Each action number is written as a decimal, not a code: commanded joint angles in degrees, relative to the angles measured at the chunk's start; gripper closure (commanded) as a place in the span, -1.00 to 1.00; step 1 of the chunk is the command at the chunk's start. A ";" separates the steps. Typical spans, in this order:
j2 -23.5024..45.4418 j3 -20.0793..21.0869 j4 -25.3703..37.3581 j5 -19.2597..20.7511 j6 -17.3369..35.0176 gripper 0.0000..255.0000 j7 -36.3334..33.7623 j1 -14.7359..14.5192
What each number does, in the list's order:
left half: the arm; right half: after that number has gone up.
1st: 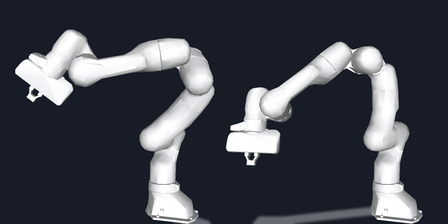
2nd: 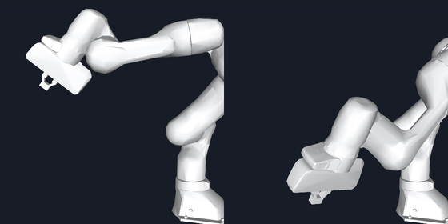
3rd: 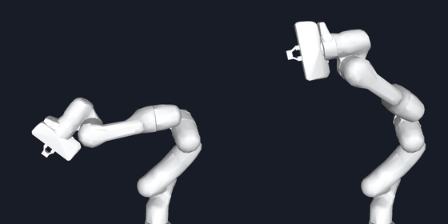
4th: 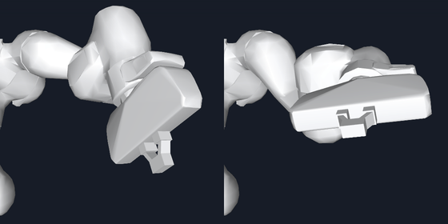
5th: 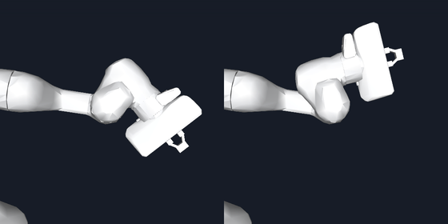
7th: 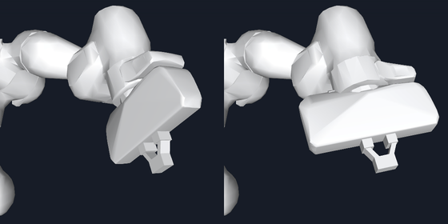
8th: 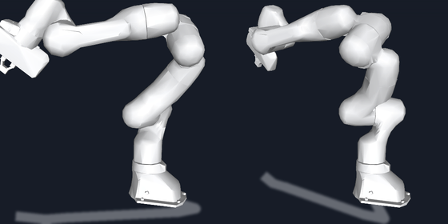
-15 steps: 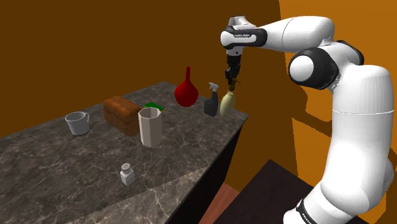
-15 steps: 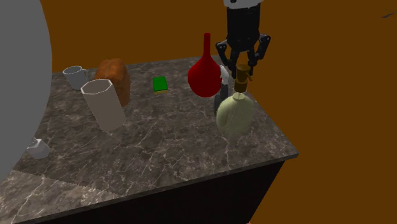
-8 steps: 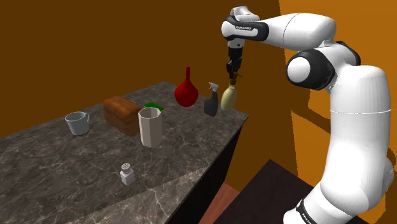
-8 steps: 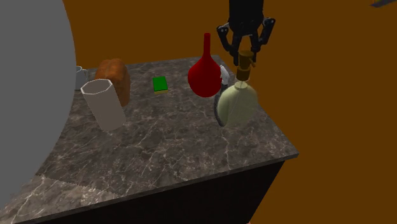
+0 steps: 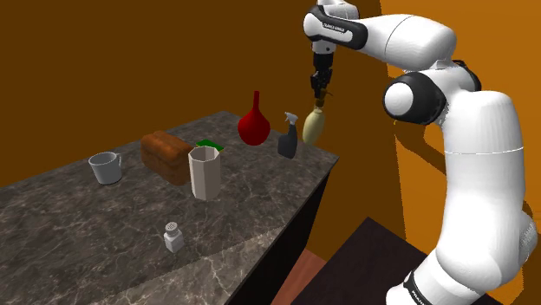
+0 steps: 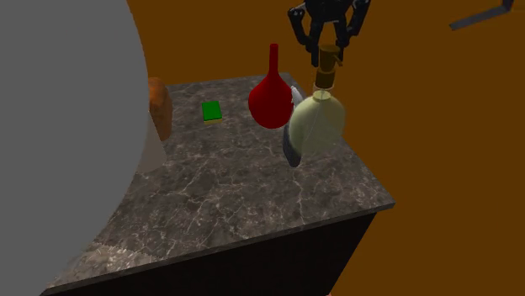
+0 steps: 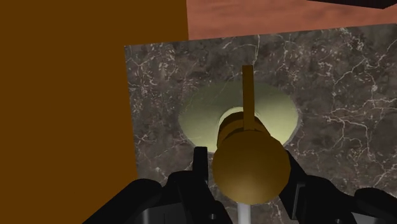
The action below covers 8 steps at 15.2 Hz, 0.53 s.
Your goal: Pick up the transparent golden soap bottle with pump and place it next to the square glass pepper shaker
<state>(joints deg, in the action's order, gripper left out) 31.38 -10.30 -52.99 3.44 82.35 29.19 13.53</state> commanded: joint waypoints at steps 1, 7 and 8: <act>1.41 -0.02 3.99 -0.20 -2.54 1.00 0.39 0.38; -1.59 0.17 1.78 0.32 -3.60 1.00 -1.47 -1.74; -4.02 0.32 -2.05 0.71 -2.33 1.00 -2.68 -2.99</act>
<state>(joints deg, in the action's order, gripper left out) 29.31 -10.11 -52.37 3.84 79.31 27.60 11.65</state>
